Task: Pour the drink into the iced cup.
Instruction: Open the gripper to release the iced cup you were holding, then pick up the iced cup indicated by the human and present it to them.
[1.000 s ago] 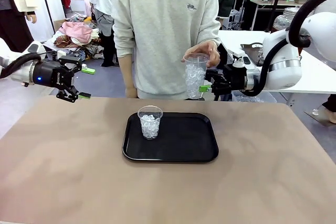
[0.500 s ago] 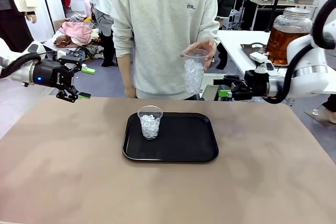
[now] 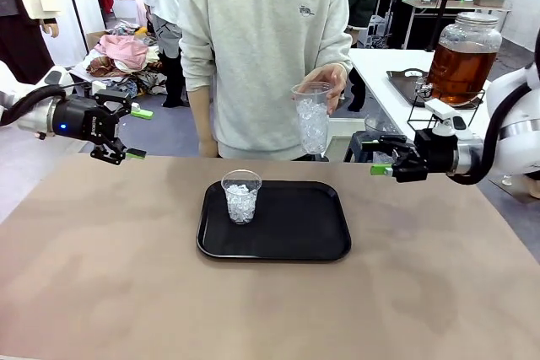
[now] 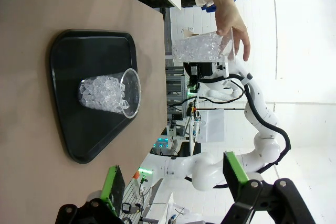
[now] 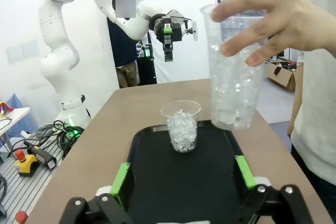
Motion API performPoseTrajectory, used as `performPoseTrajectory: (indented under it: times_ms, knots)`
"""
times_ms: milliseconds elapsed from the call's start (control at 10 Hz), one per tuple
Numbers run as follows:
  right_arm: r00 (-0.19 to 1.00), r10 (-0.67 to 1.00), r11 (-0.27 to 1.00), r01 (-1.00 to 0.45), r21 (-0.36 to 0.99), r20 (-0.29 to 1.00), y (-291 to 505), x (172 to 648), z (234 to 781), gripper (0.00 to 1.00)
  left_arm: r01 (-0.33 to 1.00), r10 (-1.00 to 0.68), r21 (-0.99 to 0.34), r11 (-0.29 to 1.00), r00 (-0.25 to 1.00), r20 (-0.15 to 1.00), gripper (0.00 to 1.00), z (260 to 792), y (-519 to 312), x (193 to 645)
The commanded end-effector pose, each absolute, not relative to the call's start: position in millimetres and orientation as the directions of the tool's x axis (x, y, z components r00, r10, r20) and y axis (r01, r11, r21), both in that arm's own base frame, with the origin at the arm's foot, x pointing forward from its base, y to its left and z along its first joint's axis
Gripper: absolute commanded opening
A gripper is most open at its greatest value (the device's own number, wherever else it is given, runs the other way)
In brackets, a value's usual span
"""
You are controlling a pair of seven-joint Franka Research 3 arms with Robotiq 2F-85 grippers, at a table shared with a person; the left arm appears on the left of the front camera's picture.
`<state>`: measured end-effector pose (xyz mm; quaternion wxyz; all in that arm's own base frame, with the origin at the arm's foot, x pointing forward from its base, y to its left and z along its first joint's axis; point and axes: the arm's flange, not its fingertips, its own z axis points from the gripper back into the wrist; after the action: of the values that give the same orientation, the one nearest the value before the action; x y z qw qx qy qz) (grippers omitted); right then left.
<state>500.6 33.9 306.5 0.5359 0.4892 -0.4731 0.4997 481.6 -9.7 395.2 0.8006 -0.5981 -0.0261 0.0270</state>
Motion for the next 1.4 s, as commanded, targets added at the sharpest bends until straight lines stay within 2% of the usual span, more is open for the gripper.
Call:
performPoseTrajectory:
  times_ms: [0, 1300]
  knots:
    - [0.024, 0.088, 0.025, -0.999, 0.022, 0.996, 26.1, 479.3, 307.4, 1.0, -0.011, 0.073, -0.959, 0.283, 0.997, 0.01, 1.0, 395.7, -9.6, 481.2]
    - [0.051, 0.084, 0.025, -0.998, 0.049, 0.995, 22.9, 480.2, 302.0, 1.0, -0.011, 0.073, -0.959, 0.283, 0.997, 0.01, 1.0, 395.7, -9.6, 481.2]
